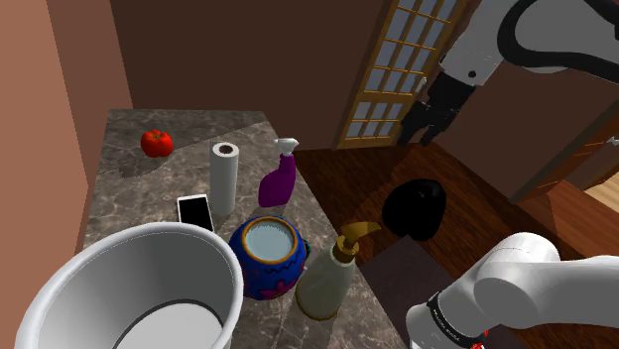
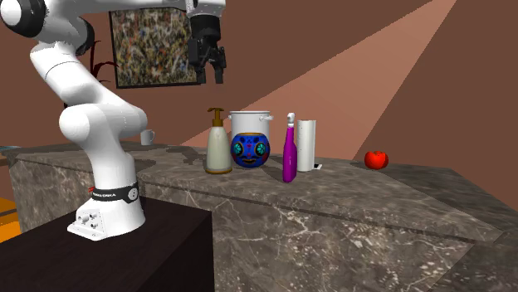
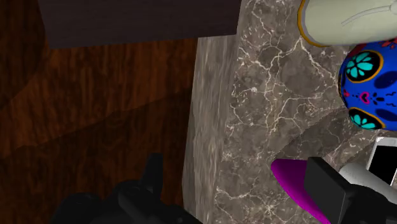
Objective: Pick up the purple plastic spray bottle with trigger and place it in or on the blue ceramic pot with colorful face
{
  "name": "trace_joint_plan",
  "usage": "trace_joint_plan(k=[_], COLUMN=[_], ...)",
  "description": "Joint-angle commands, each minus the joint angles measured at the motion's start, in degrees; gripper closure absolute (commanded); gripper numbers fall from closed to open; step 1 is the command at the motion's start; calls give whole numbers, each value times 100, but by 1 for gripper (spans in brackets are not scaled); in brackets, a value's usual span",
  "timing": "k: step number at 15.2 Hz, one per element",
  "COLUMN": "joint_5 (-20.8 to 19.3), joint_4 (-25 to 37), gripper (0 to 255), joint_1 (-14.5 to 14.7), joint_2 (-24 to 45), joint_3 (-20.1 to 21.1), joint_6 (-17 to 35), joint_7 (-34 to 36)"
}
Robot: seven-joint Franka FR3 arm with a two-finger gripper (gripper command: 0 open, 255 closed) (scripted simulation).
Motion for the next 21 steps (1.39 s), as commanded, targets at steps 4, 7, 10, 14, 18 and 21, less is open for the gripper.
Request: trace_joint_plan(k=[4,7,10,14,18,21], joint_5=[203,382,495,480,170,-359], joint_4=[-226,-310,-254,29,533,1046], gripper=[0,0,0,0,0,0], joint_1=[-84,-191,-344,-678,-1183,-1656], joint_2=[-50,68,350,953,1804,2647], joint_3=[631,1284,1949,2864,3829,4605], joint_6=[310,624,934,1311,1600,1714], joint_7=[1022,2045,3080,4494,6005,7272])
